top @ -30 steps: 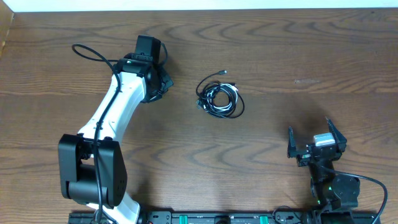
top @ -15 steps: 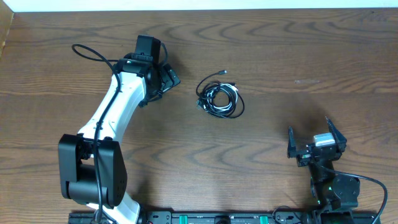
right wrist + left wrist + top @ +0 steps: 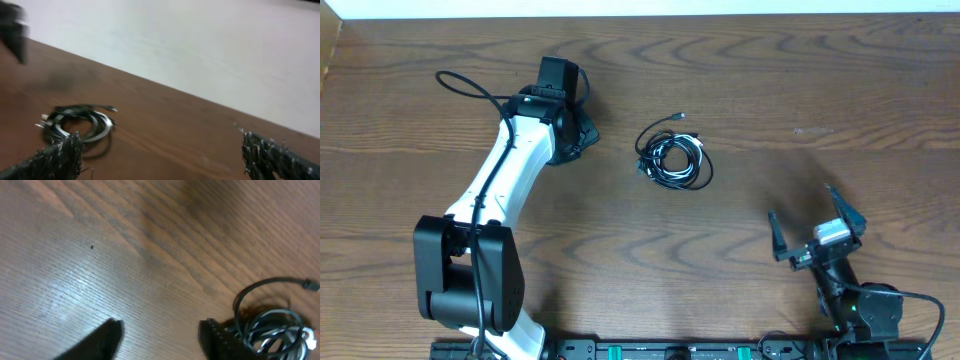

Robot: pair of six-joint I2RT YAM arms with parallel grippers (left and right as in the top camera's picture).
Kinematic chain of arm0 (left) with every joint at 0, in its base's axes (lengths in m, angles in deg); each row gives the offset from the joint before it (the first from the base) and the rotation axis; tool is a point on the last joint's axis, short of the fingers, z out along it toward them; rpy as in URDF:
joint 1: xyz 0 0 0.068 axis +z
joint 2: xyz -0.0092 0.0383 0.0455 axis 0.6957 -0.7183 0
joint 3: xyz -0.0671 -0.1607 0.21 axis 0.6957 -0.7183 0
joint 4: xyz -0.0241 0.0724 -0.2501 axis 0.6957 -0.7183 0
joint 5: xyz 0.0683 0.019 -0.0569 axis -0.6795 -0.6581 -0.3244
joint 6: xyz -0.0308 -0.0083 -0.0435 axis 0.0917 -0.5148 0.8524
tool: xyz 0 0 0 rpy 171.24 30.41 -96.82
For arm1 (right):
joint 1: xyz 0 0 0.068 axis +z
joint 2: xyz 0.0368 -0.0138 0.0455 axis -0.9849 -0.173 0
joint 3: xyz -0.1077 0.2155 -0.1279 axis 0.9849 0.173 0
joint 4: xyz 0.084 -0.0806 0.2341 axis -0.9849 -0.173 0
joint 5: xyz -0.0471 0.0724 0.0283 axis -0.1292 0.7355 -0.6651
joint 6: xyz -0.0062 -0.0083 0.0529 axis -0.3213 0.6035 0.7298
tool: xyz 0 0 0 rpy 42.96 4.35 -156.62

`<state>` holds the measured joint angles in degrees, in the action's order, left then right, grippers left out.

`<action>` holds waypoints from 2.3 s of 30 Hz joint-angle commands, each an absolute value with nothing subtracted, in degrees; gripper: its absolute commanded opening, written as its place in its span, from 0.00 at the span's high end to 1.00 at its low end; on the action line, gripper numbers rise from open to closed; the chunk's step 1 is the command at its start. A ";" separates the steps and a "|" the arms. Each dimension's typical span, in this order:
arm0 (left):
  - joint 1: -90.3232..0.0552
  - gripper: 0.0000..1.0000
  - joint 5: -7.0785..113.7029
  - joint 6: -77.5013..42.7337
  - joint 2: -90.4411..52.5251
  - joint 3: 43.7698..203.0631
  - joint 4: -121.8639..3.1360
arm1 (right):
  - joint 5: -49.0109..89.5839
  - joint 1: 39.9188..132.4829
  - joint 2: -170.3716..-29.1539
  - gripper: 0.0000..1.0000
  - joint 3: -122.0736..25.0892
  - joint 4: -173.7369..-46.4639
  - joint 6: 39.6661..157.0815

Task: Untangle cables
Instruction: 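Swing the right arm over and lower its gripper onto the cable bundle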

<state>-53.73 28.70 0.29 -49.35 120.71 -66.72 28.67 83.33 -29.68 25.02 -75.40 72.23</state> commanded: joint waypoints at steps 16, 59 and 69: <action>-53.82 0.19 27.98 0.05 -50.07 120.14 -66.63 | 33.87 83.46 -57.48 0.01 -13.79 -87.03 90.09; -53.82 0.19 27.98 0.05 -50.07 120.14 -66.41 | 31.97 107.81 -138.33 0.42 -56.90 -112.41 126.24; -53.82 0.19 27.98 0.05 -50.07 120.14 -66.41 | 30.55 109.64 -151.38 0.73 -56.90 -111.38 133.72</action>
<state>-53.73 28.72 0.35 -49.35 120.60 -66.39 32.36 110.56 -148.60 -56.24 -110.64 132.12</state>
